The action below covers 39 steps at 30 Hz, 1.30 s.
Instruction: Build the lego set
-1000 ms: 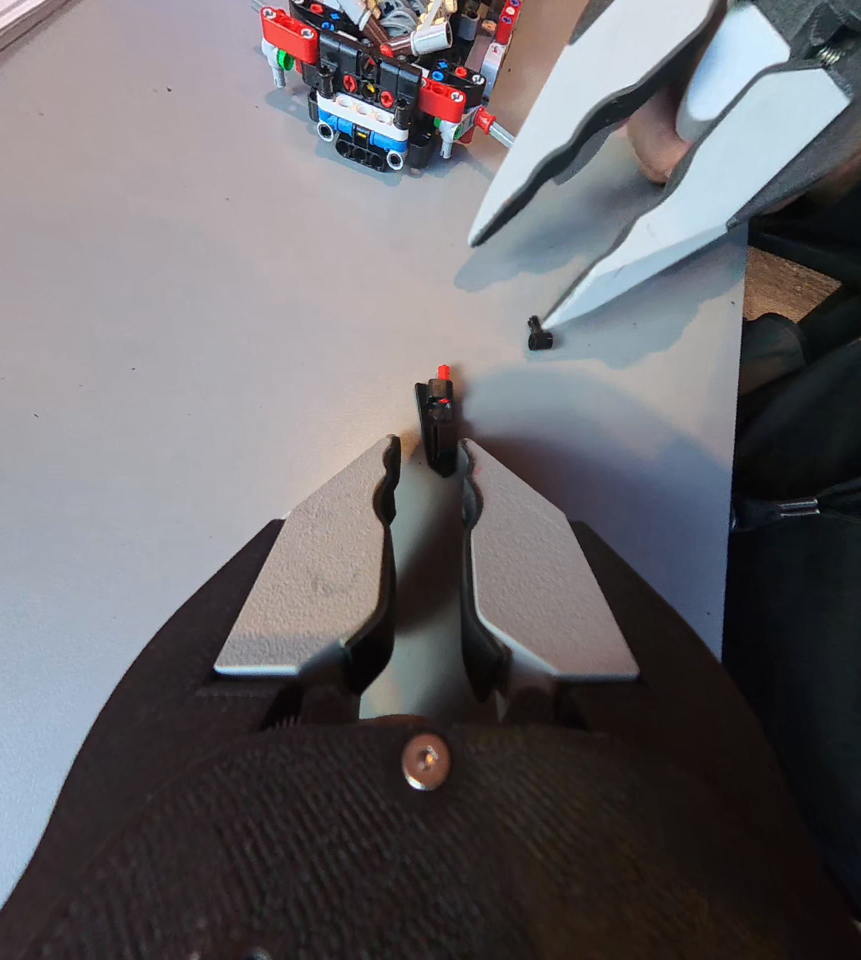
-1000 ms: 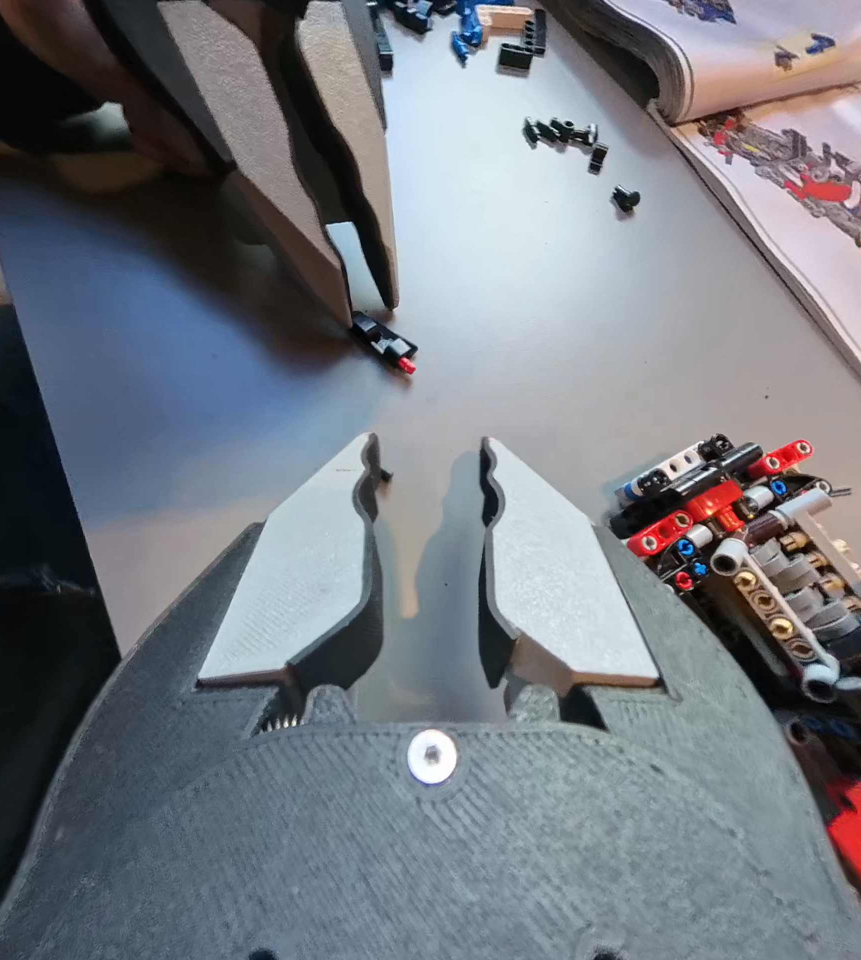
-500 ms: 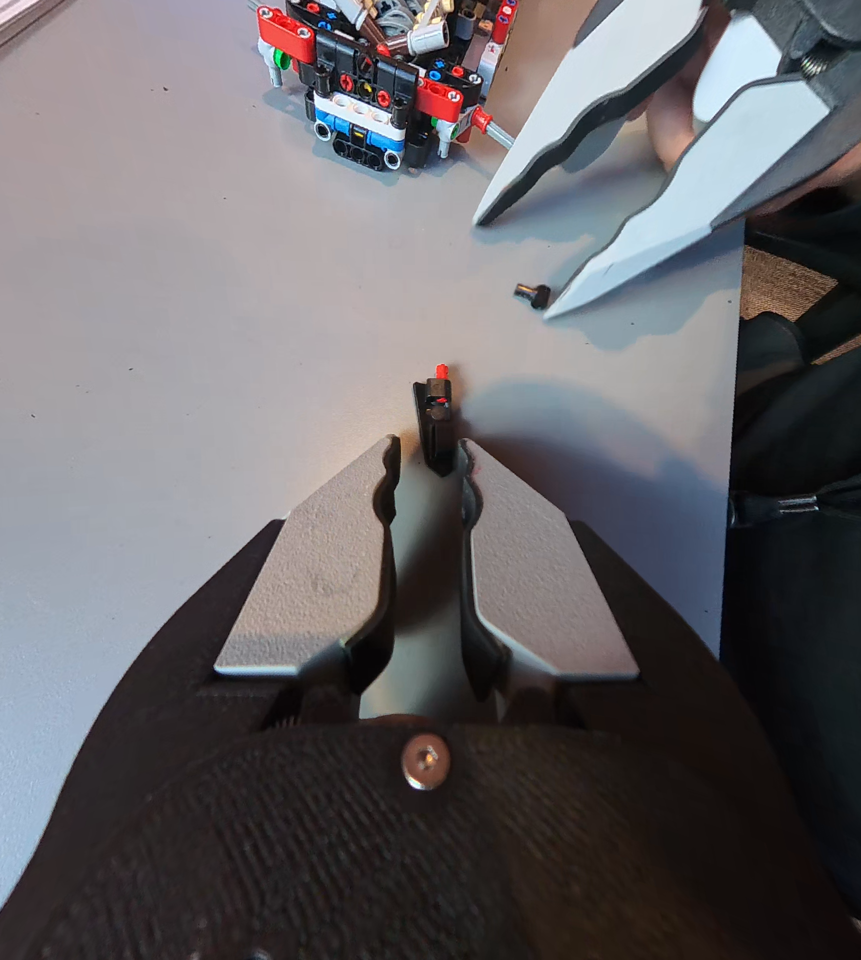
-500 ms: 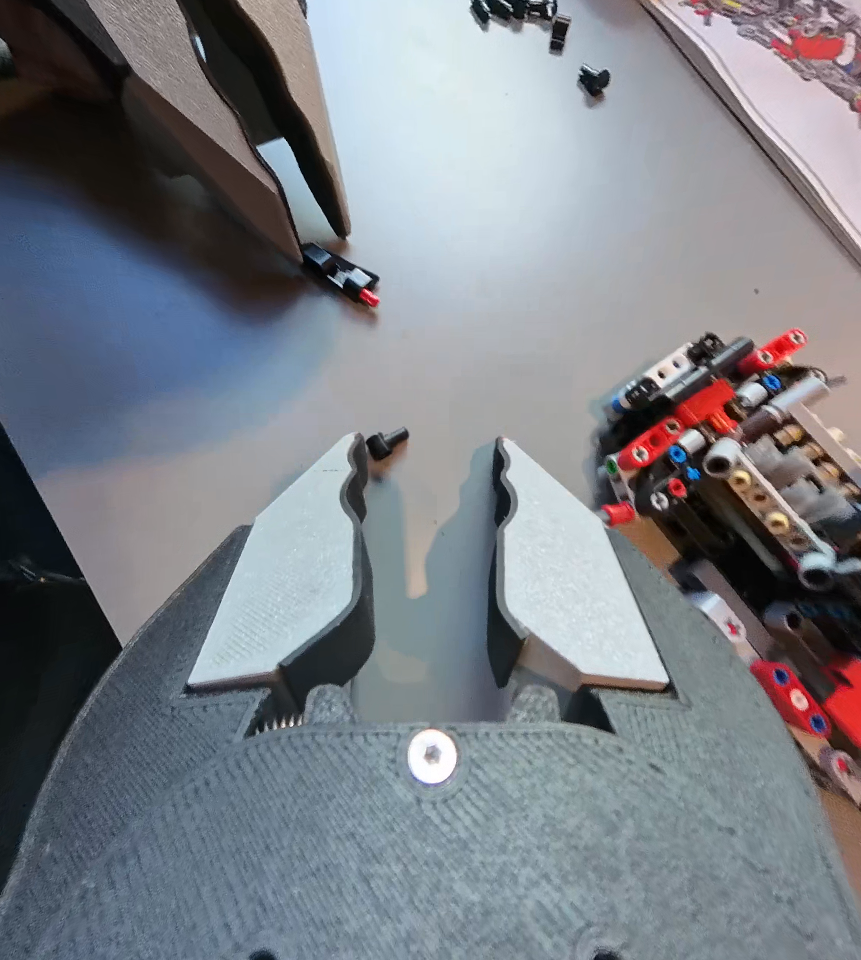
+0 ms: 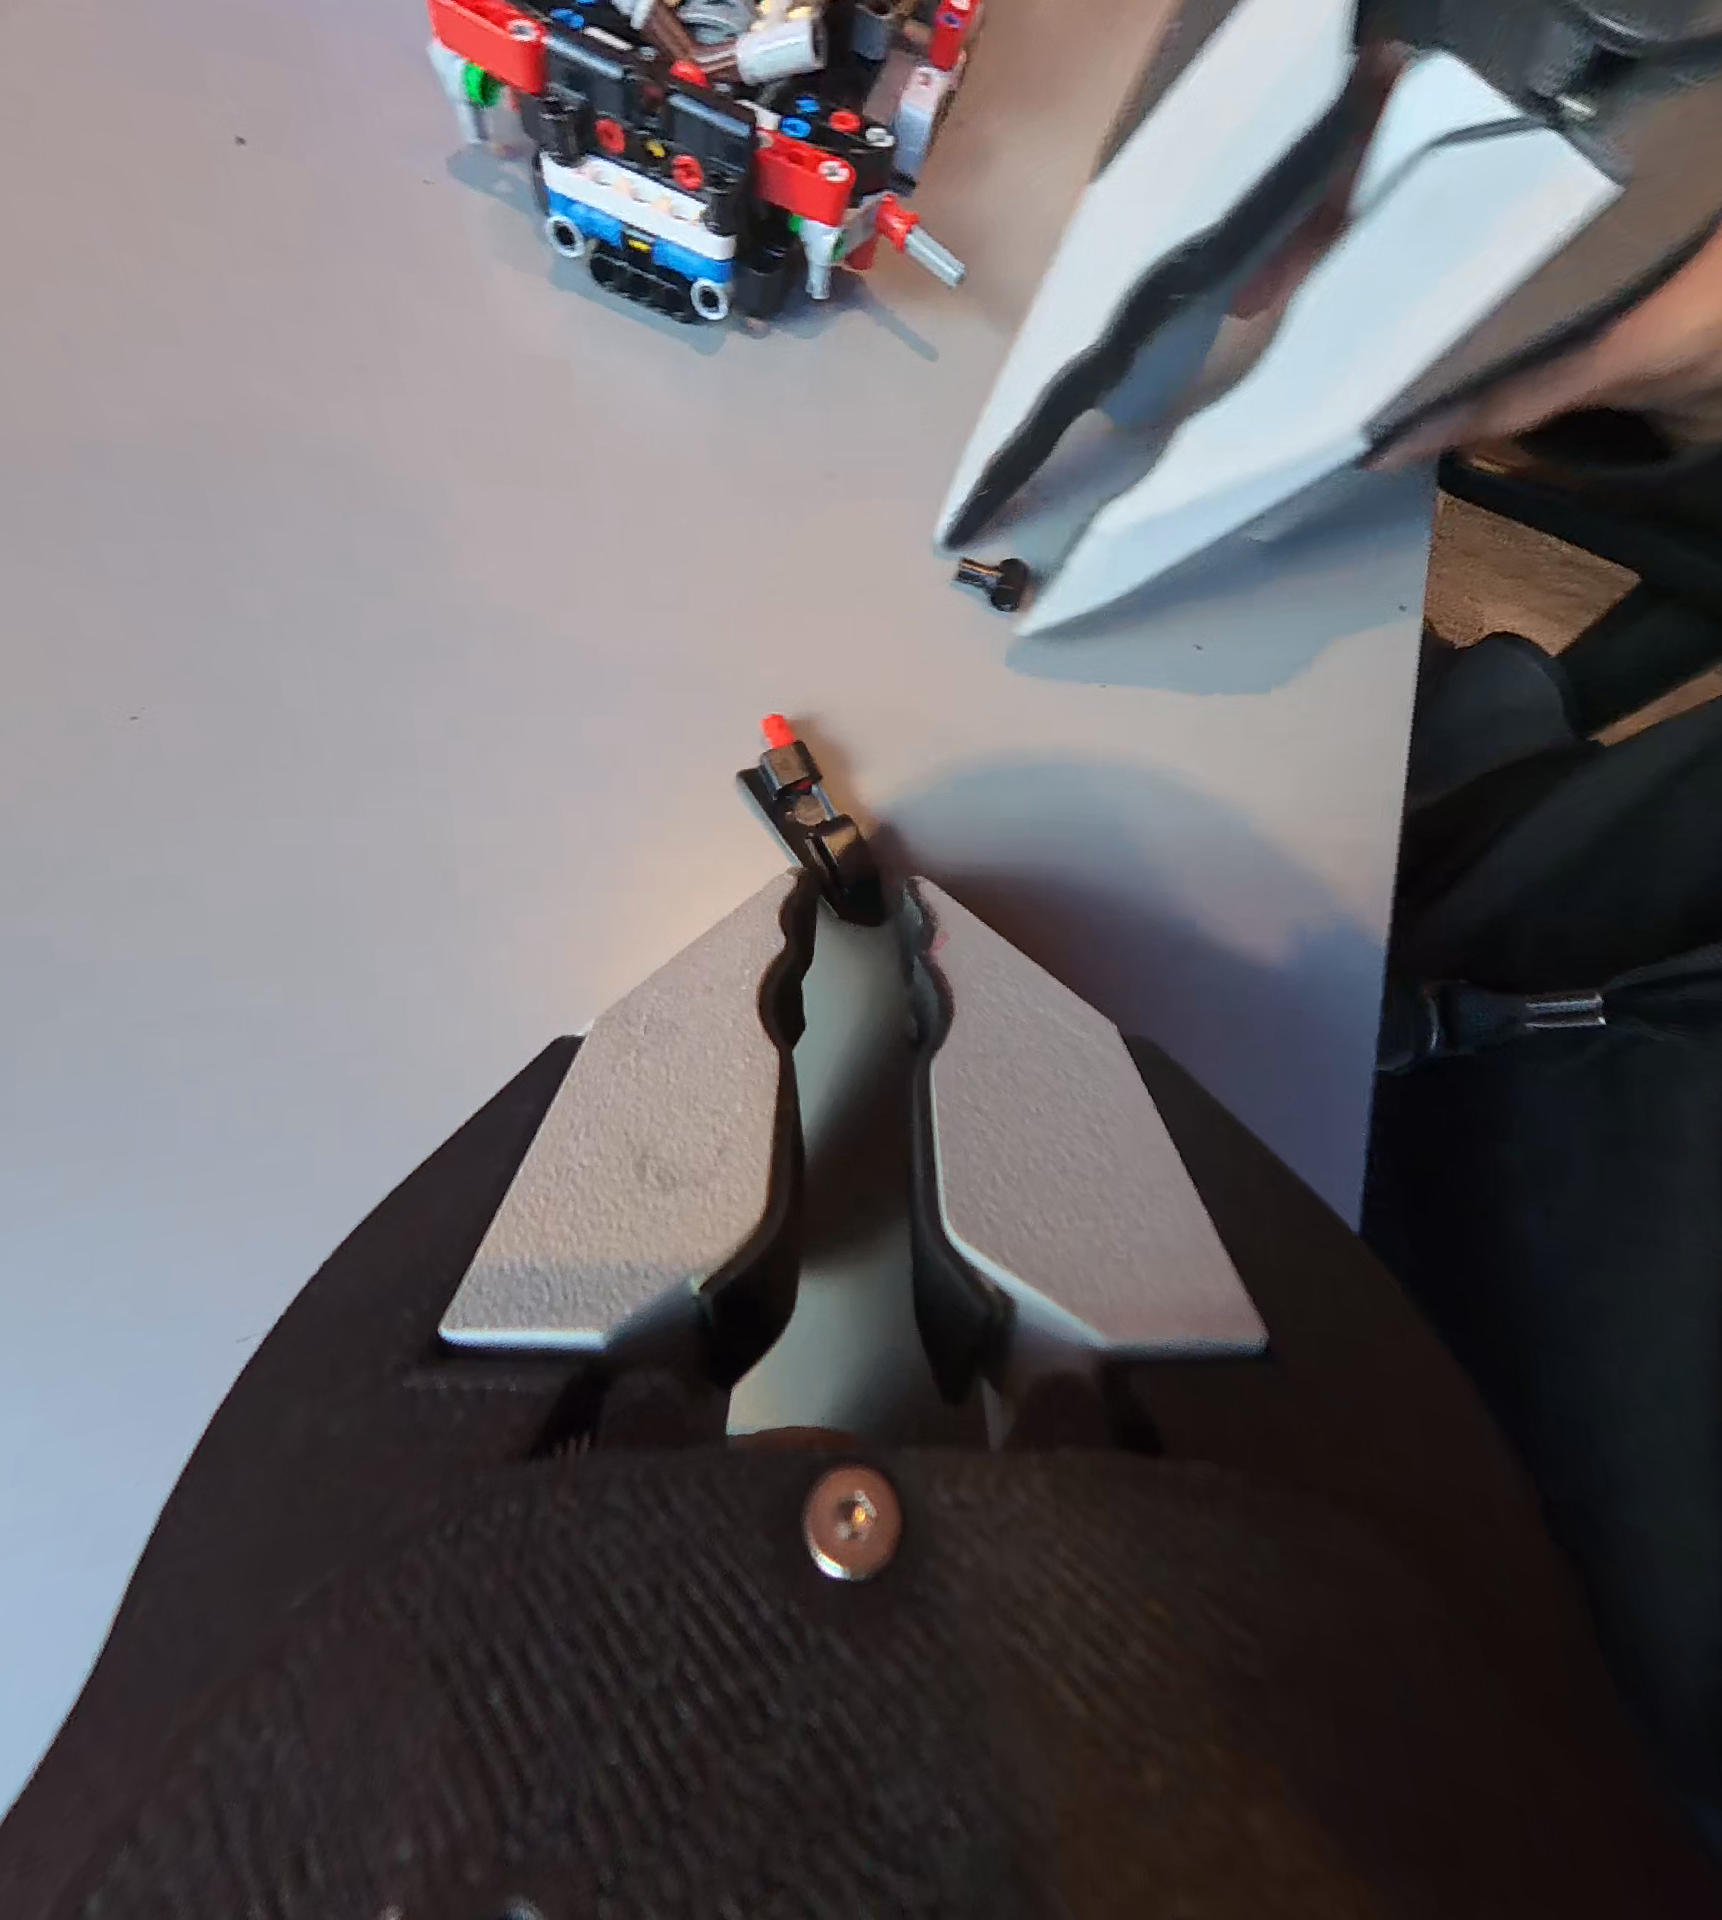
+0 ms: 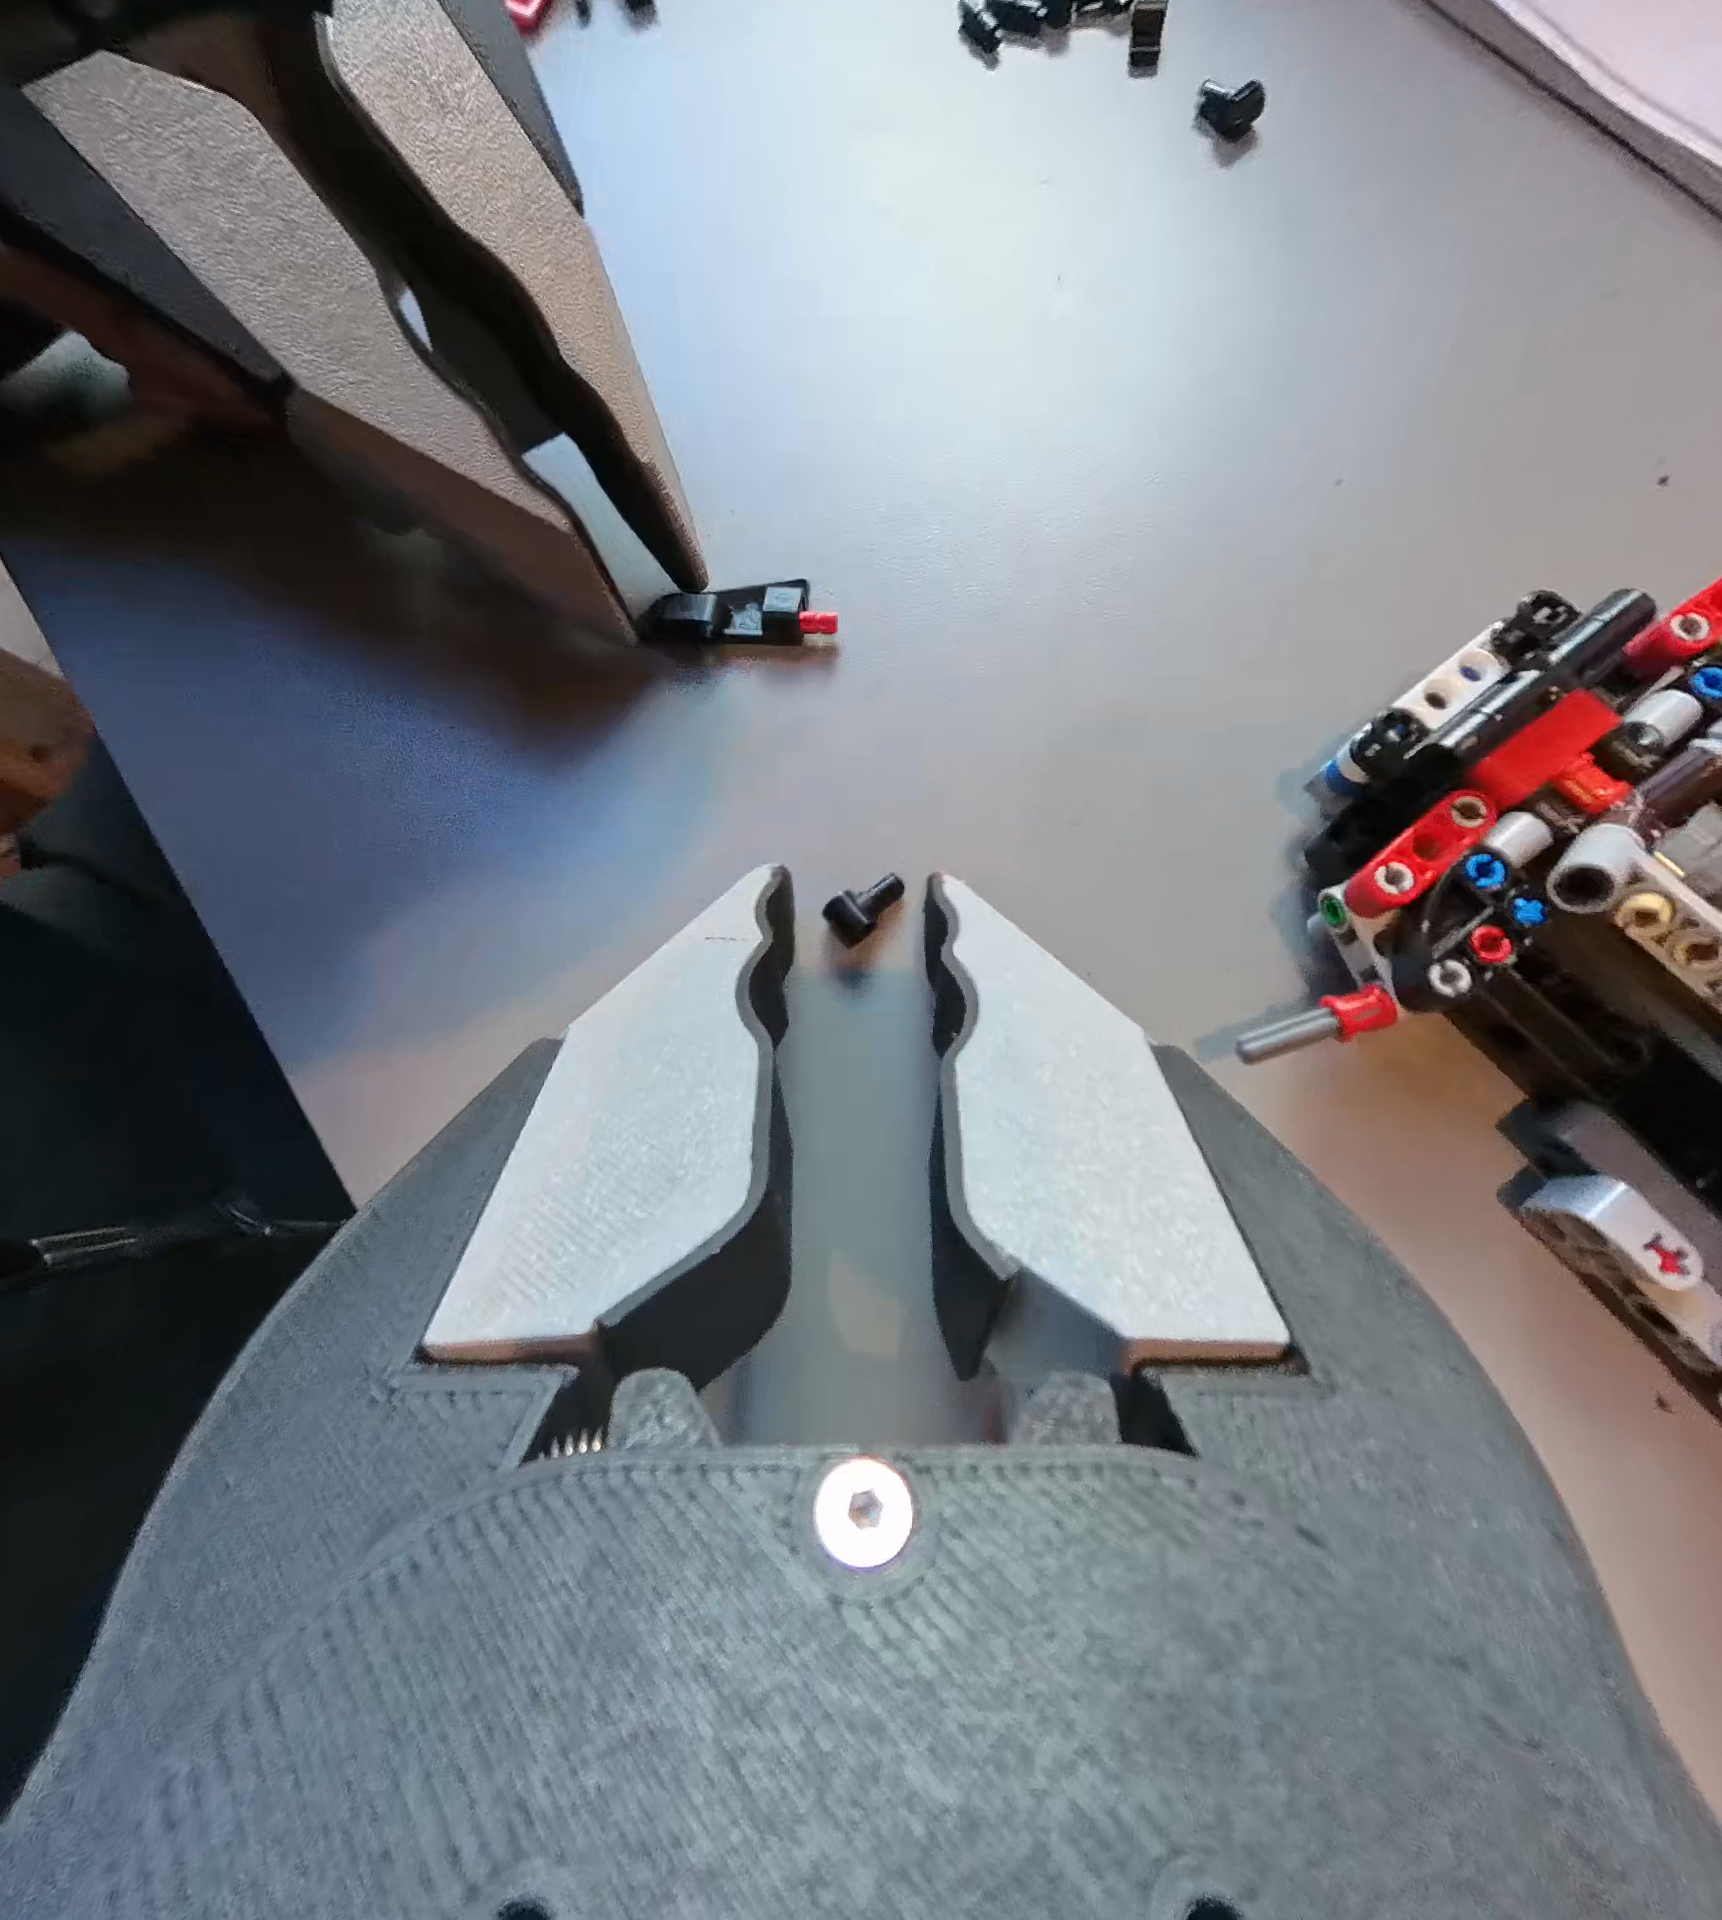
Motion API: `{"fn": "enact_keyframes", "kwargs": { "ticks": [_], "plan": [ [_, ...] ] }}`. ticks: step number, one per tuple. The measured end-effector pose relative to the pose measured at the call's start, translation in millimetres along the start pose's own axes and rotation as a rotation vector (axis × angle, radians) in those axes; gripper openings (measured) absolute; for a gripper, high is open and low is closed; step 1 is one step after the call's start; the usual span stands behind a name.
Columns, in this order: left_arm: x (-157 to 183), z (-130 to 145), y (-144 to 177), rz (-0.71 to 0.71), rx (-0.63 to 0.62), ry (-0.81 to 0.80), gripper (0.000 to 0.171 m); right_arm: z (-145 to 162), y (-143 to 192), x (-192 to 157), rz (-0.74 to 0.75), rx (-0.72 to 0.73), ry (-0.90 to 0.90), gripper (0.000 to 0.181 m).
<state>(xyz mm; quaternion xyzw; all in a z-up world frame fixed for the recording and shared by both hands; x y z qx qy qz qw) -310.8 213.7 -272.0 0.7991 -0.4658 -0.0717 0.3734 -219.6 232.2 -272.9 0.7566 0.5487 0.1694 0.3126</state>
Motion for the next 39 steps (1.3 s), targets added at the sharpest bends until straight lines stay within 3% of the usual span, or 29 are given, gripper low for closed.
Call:
{"fn": "enact_keyframes", "kwargs": {
  "ticks": [3,11,17,32,39],
  "plan": [
    [2,0,0,0.003,0.001,0.002,0.014,-1,-2,2,-0.023,-0.013,0.048,0.014],
    [4,1,1,0.027,0.002,0.024,0.015,5,5,-4,0.004,-0.029,0.010,0.024],
    [4,1,1,0.020,0.002,0.018,0.014,3,2,3,0.028,-0.012,0.017,0.007],
    [7,1,1,0.029,0.002,0.000,0.019,-1,-4,-11,-0.119,-0.019,0.218,0.010],
    [7,2,1,0.025,0.001,-0.005,0.019,-6,-8,-10,-0.071,-0.006,0.233,0.015]
  ]
}}
Point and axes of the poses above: each gripper's, where its closed fingertips meet, y back along the fingers, z out of its underside, x = y × z across the jaws, the point moved 2 cm from there along y, back along the fingers, and after that the axes turned 2 degrees about y, right-handed, at the moved point
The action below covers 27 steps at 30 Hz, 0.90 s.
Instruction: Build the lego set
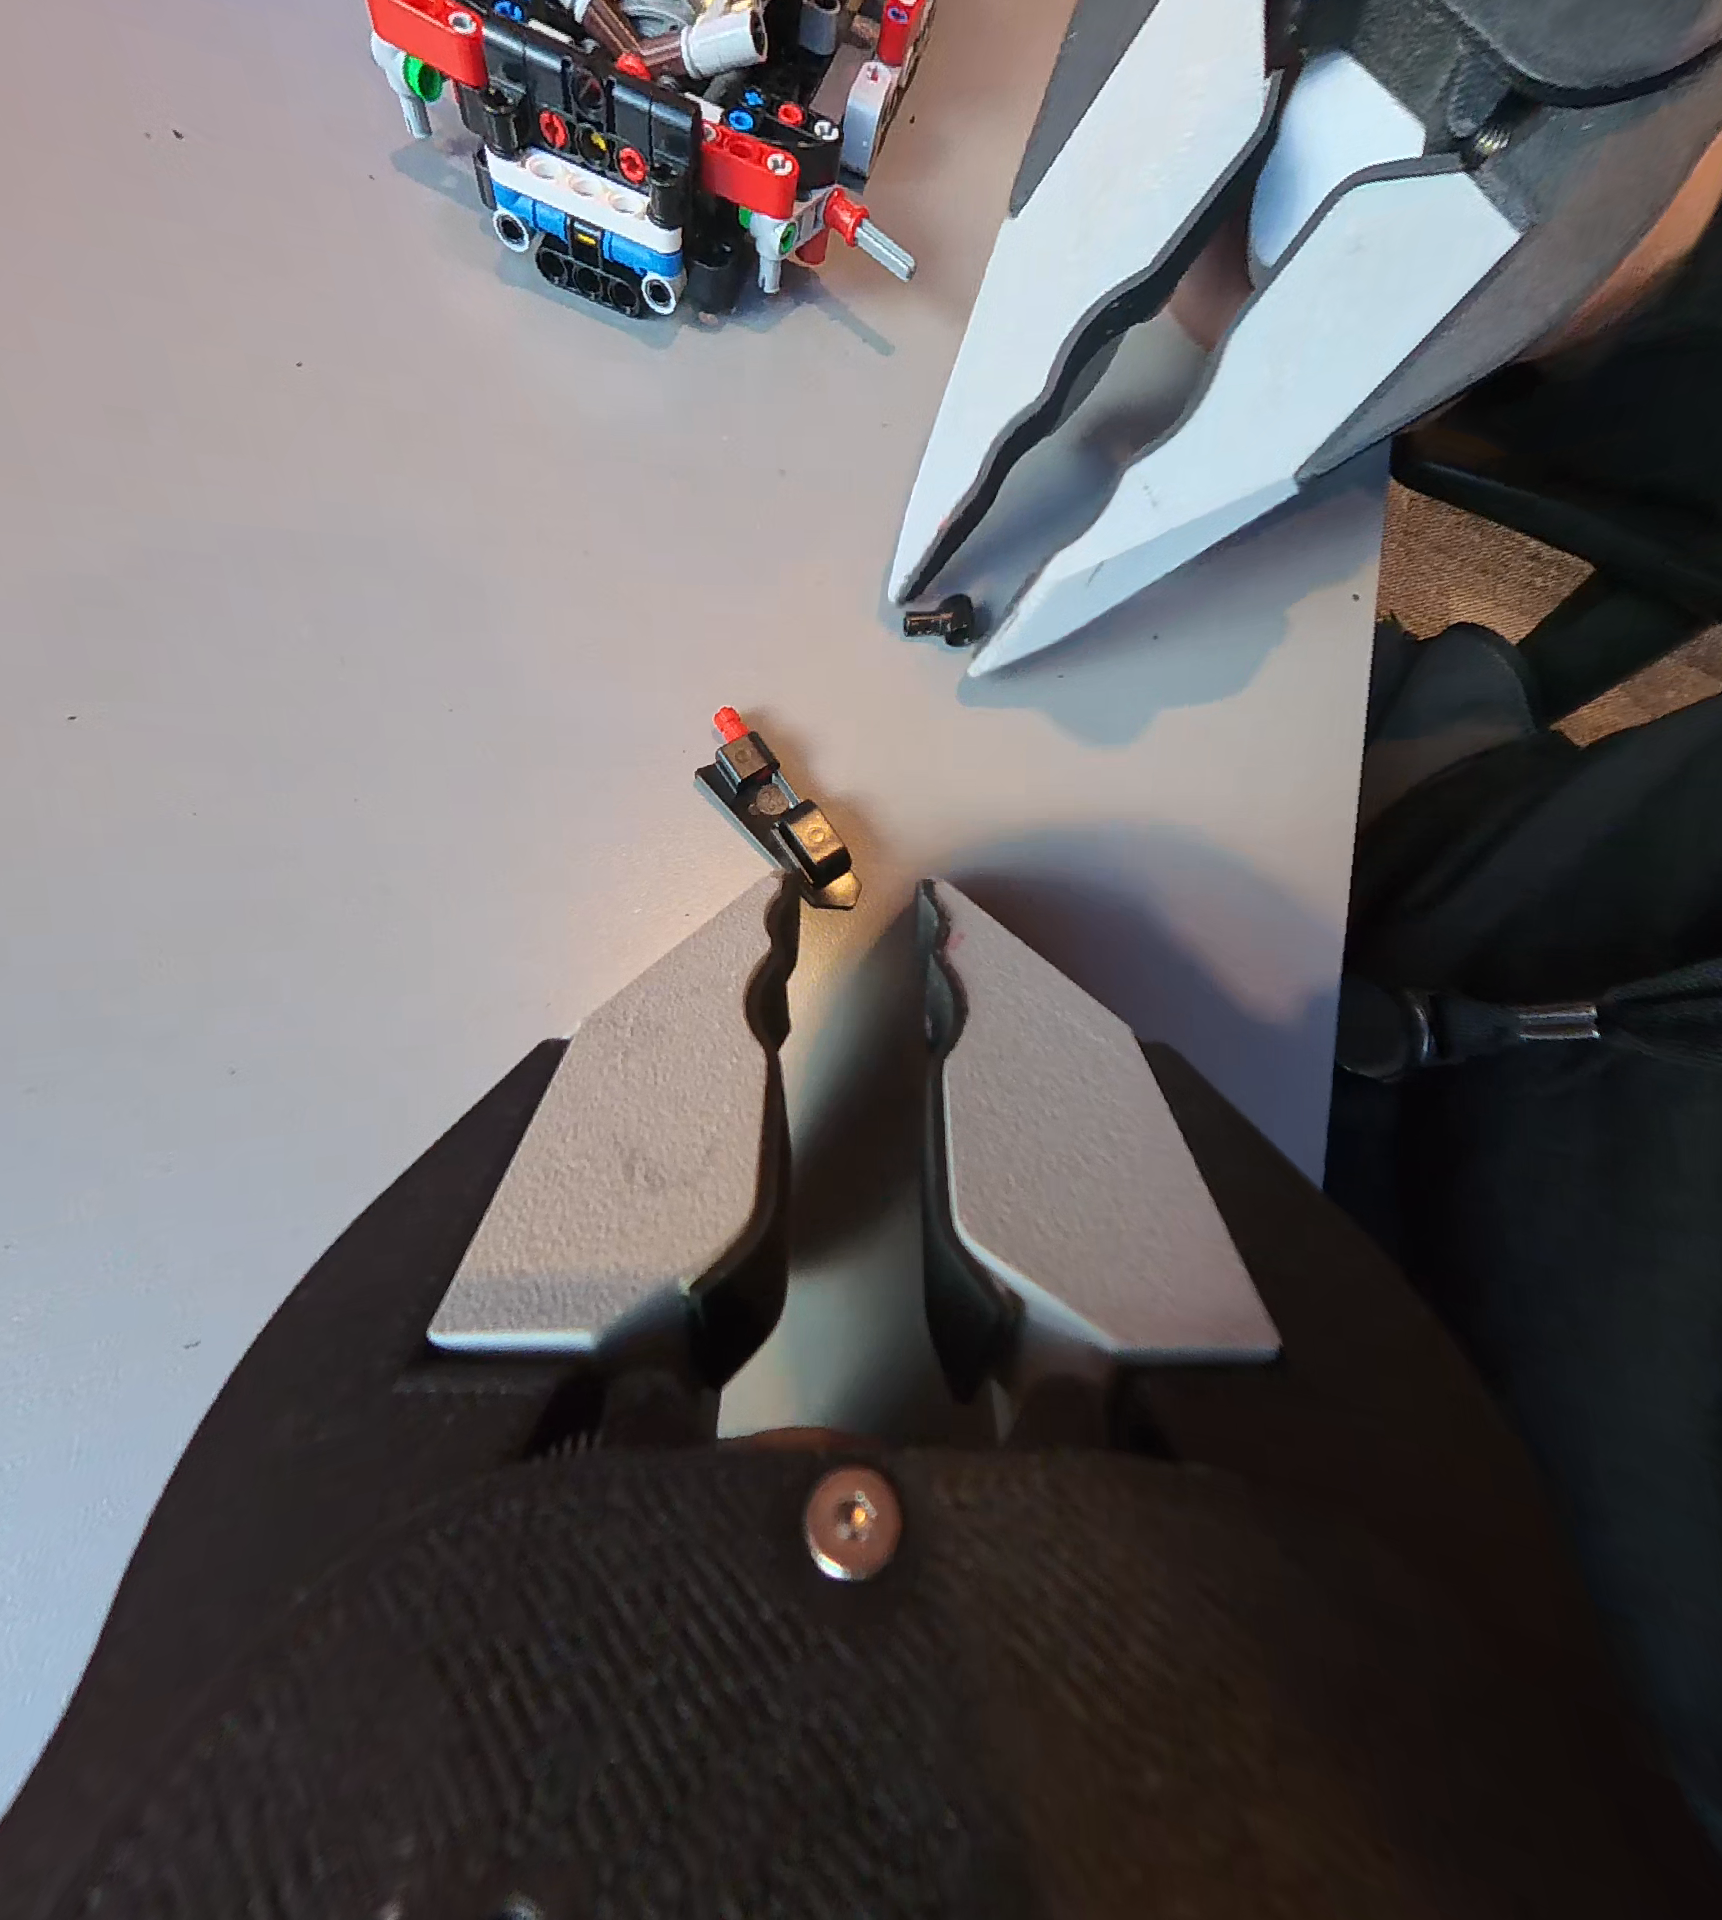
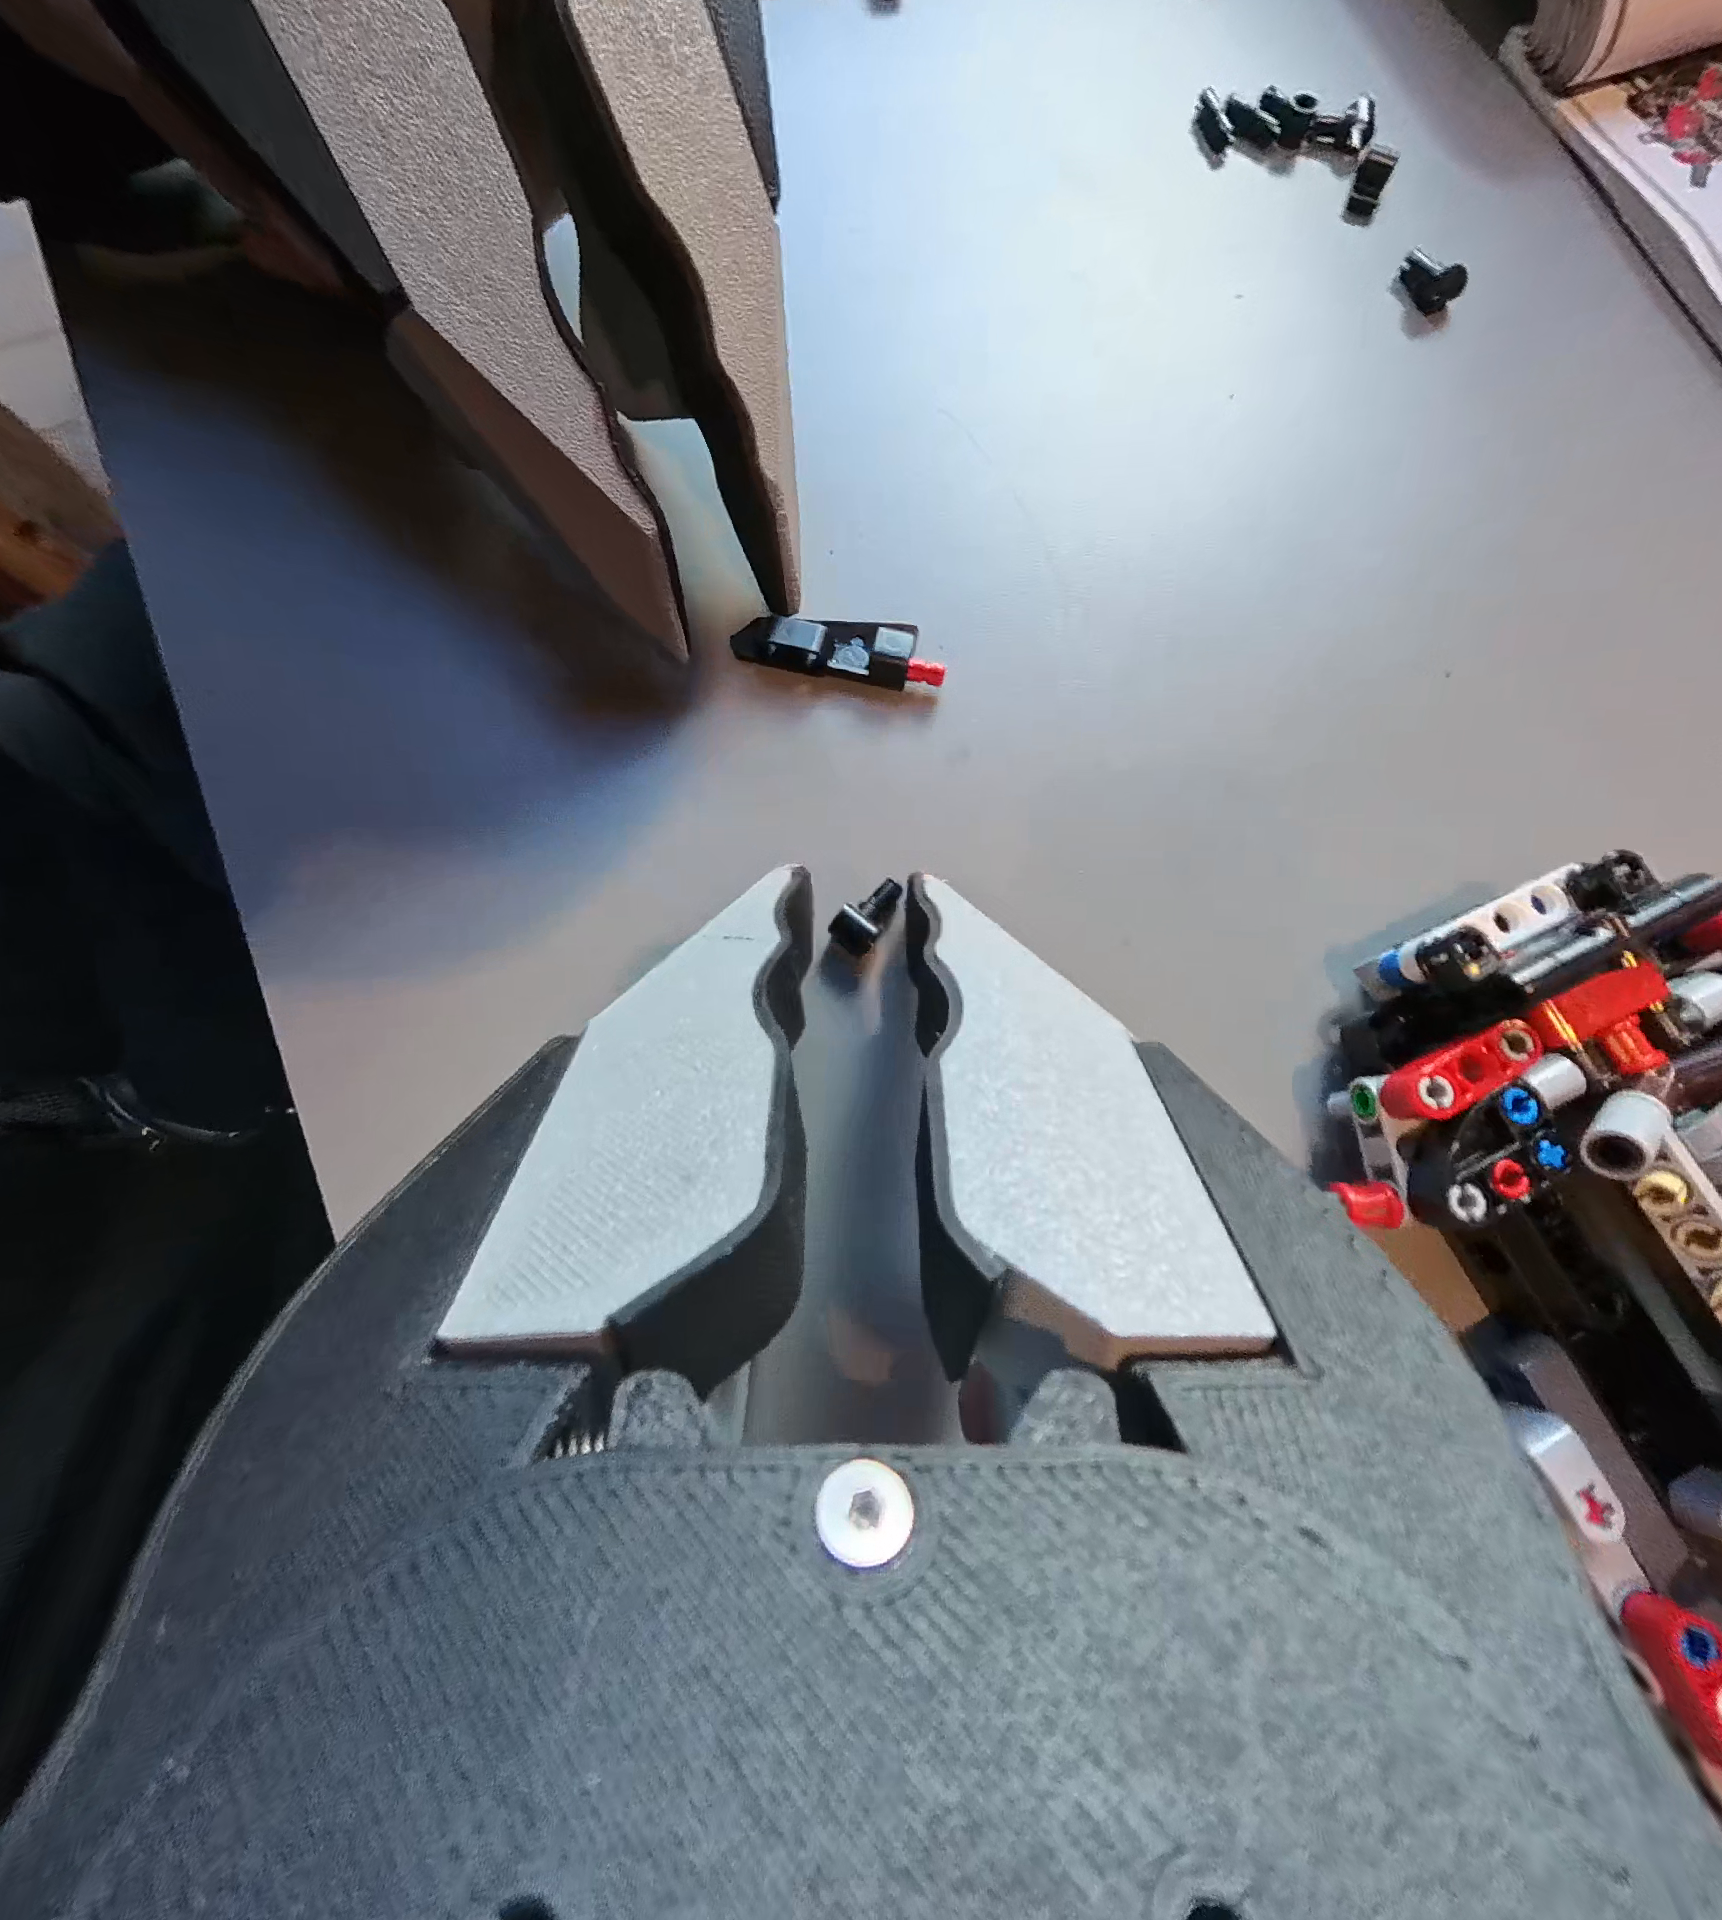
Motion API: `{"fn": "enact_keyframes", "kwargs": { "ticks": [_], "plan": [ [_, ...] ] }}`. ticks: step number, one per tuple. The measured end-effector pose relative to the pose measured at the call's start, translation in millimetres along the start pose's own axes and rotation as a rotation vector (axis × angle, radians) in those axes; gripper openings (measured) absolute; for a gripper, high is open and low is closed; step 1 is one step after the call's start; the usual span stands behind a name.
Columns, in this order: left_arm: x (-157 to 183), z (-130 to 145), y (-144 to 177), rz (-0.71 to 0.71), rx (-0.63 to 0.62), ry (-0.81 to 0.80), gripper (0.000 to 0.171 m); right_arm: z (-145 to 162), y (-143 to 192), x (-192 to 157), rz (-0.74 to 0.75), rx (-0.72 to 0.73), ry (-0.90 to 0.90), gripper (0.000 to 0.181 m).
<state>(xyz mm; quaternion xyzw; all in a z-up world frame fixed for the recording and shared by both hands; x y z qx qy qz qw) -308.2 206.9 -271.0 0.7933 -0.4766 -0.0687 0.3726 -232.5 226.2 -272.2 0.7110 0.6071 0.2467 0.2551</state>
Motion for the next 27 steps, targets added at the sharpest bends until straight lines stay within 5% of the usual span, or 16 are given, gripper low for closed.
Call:
{"fn": "enact_keyframes", "kwargs": {
  "ticks": [27],
  "plan": [
    [-1,-1,1,0.043,0.004,0.056,0.017,0,-1,10,-0.004,0.007,-0.046,0.003]
  ]
}}
Point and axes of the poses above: each gripper's, where its closed fingertips meet, y back along the fingers, z out of its underside, x = y × z across the jaws, the point moved 2 cm from there along y, back along the fingers, and after that the axes turned 2 degrees about y, right-handed, at the moved point
